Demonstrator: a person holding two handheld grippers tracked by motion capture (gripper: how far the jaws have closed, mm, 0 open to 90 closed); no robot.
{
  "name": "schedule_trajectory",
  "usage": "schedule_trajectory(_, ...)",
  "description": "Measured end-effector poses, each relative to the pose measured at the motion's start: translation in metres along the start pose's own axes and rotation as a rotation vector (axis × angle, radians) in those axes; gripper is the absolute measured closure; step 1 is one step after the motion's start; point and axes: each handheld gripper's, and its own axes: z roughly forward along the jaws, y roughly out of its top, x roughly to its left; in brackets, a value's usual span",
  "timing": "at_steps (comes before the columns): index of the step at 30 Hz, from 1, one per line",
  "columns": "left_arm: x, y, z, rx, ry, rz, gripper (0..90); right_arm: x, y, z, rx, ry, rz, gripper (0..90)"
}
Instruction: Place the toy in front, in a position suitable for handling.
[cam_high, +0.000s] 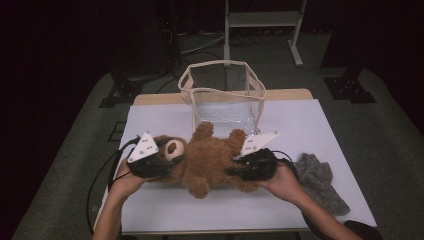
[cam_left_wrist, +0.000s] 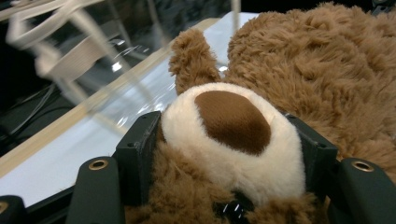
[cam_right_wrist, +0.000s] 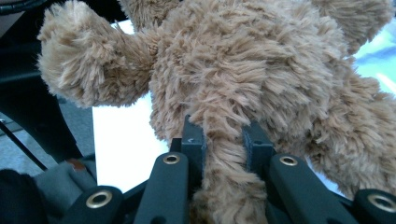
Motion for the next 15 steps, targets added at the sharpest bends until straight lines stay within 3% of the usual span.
schedule_trajectory(8,-0.027,0.026,0.046,-0.003,-0.086,0.039,35.9,-0.006,-0.035,-0.049,0.016,-0.074,0.008,74.6)
schedule_trajectory(11,-0.037,0.028,0.064,0.008,-0.114,0.039,35.8,-0.01,-0.052,-0.062,0.028,-0.094,0.017,74.5)
schedule_trajectory(15,-0.049,0.021,0.084,0.045,-0.149,0.036,35.7,-0.015,-0.076,-0.066,0.047,-0.101,0.042,74.3)
